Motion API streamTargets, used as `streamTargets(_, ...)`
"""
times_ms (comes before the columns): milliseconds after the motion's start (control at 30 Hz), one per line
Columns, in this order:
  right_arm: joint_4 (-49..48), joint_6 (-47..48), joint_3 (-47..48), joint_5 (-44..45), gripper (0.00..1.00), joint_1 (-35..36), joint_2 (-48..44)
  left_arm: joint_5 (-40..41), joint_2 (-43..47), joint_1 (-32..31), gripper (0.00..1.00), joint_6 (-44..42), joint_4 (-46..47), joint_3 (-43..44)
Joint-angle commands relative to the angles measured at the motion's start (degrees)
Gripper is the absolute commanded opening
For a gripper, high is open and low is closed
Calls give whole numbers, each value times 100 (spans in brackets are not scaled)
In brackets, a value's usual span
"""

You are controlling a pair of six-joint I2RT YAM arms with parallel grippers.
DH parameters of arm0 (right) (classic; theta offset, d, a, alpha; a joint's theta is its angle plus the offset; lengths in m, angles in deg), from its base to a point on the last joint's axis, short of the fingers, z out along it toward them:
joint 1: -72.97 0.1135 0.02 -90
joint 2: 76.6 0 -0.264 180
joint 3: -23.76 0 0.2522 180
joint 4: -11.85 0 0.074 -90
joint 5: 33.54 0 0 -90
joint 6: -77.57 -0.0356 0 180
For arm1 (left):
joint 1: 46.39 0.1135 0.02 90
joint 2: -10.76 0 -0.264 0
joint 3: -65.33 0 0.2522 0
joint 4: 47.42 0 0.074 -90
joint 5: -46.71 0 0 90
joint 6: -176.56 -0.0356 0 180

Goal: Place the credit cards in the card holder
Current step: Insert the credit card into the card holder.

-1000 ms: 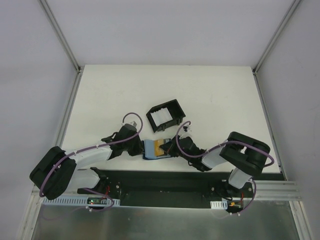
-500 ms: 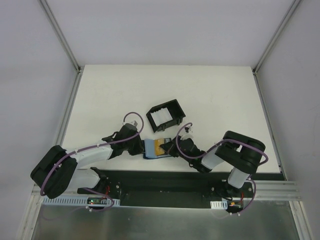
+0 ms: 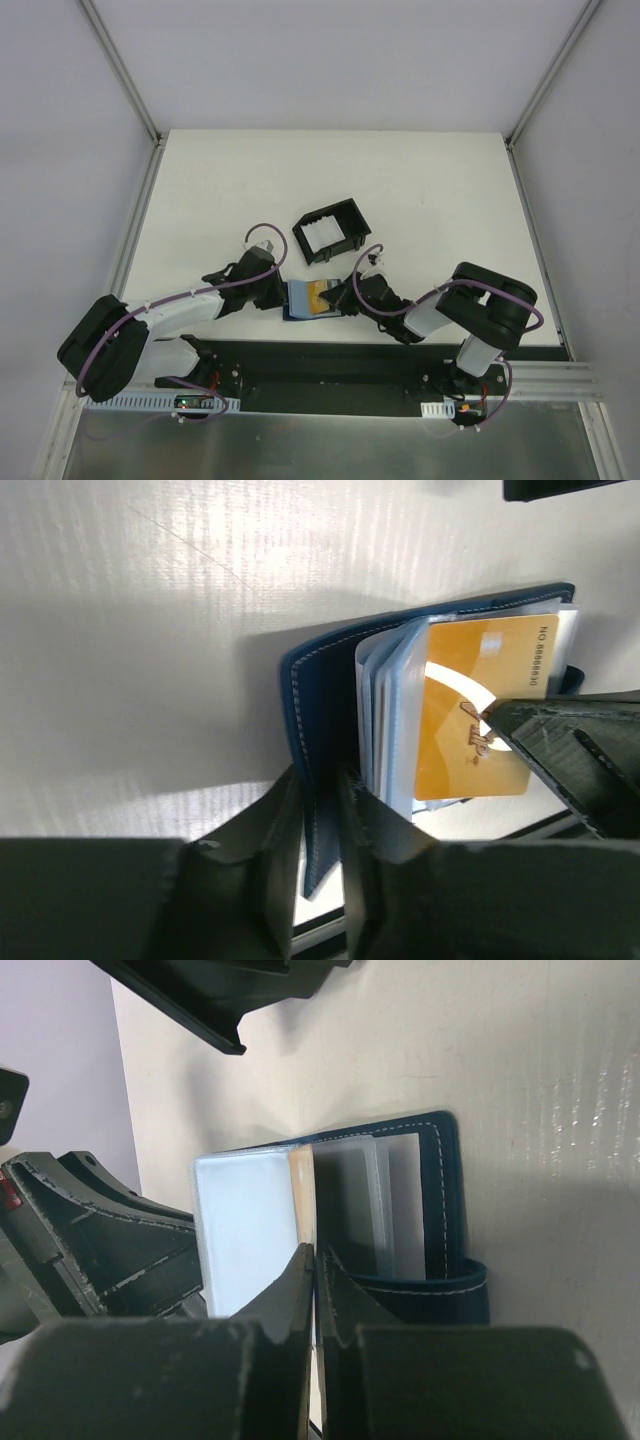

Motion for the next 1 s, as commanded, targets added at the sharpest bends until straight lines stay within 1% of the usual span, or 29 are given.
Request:
streamTargets(0, 648, 119, 29, -233, 0, -7, 52, 469, -184, -4, 11, -224, -749, 3)
streamTargets(33, 648, 145, 46, -268, 0, -16, 61, 487, -228, -4, 8, -224, -758, 12)
streamTargets(100, 648, 154, 82, -303, 0, -33, 70, 504, -246, -4, 12, -180, -767, -15)
streamTargets(200, 648, 172, 82, -321, 0, -42, 70, 557, -194, 14, 13, -180, -775, -50)
streamTargets(267, 674, 163, 64, -312, 0, -60, 52, 610, -185, 49, 20, -224, -836, -50)
streamTargets(333, 701, 154, 55, -312, 0, -86, 26, 593, -141, 66, 19, -224, -846, -76)
streamTargets(433, 718, 163, 64, -347, 0, -95, 26, 689, -97, 119, 22, -251, -933, -102)
streamTargets(567, 736, 181, 55, -356, 0, -113, 17, 750, -27, 233, 22, -356, -1108, -111)
streamTargets(600, 736, 189, 64, -356, 0, -113, 17, 742, 0, 268, 20, -356, -1118, -146)
streamTargets(633, 736, 181, 55, -356, 0, -121, 8, 724, 35, 286, 16, -347, -1092, -164)
streamTargets(700, 745, 172, 73, -356, 0, -130, 26, 733, 18, 286, 13, -382, -1083, -147)
streamTargets(767, 745, 181, 108, -400, 0, -130, 52, 611, -9, 295, 1, -356, -1004, -138)
streamTargets(967, 753, 189, 134, -418, 1, -130, 61, 487, -255, 286, 0, -382, -855, -120)
